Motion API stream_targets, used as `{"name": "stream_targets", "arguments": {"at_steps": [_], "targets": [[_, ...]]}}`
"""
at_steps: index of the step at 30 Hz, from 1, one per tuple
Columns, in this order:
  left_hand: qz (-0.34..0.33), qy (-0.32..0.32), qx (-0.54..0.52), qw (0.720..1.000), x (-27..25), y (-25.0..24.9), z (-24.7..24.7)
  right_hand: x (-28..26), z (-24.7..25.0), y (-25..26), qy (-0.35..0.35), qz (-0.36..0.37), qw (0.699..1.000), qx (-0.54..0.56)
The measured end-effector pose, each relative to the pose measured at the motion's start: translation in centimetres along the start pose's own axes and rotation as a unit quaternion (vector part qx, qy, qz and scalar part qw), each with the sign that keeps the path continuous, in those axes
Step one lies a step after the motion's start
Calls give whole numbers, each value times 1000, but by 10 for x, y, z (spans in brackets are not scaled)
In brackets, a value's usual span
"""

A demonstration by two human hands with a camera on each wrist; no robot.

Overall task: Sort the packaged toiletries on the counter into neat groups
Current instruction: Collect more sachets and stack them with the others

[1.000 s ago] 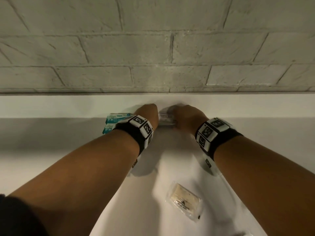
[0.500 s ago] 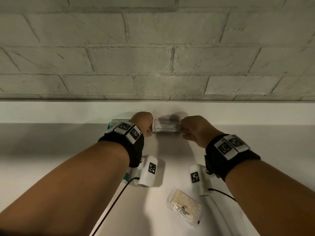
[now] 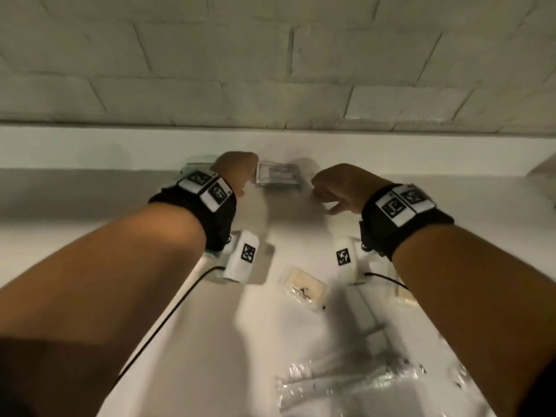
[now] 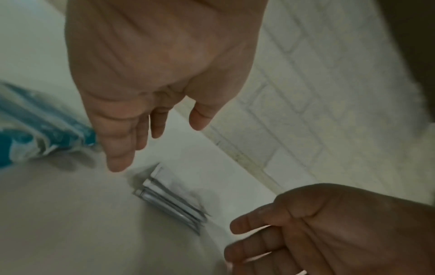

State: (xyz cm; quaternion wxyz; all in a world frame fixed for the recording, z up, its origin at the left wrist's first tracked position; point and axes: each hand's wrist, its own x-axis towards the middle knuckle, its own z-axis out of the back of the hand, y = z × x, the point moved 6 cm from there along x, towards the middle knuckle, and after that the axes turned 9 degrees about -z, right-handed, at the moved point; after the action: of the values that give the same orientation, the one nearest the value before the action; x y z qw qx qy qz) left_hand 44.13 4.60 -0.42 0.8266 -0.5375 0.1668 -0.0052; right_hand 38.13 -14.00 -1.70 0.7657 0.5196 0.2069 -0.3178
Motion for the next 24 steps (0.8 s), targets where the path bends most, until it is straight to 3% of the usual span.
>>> {"name": "stream_targets", "arguments": {"at_steps": [3,6,8,12,17,20,22,24], "targets": [[-10,39,-17,999,-29,-11,-5,-39,11,-12,-1,14,980,-201],[-38,131,24,990,-75,-7,-26,-83,19,-31,-9,64,920,-386],[-77,177,106,975,-106,-7,-40,-111,26,-54,-28,80,892,-443],[-153,251,279,914,-162,-6,-65,-154,41,-106,-38,65,891,-449],[-184,296,327,879,-219,15,-90,-208,64,-177,-71,34,879,-469],[-216,316,400,833,-243,29,-107,-234,79,-222,-79,-19,853,-516],[-230,319,397,829,-250,37,-115,-243,87,-252,-46,-74,835,-544],[-241,314,381,836,-257,38,-126,-253,90,-281,7,-122,838,-532]]}}
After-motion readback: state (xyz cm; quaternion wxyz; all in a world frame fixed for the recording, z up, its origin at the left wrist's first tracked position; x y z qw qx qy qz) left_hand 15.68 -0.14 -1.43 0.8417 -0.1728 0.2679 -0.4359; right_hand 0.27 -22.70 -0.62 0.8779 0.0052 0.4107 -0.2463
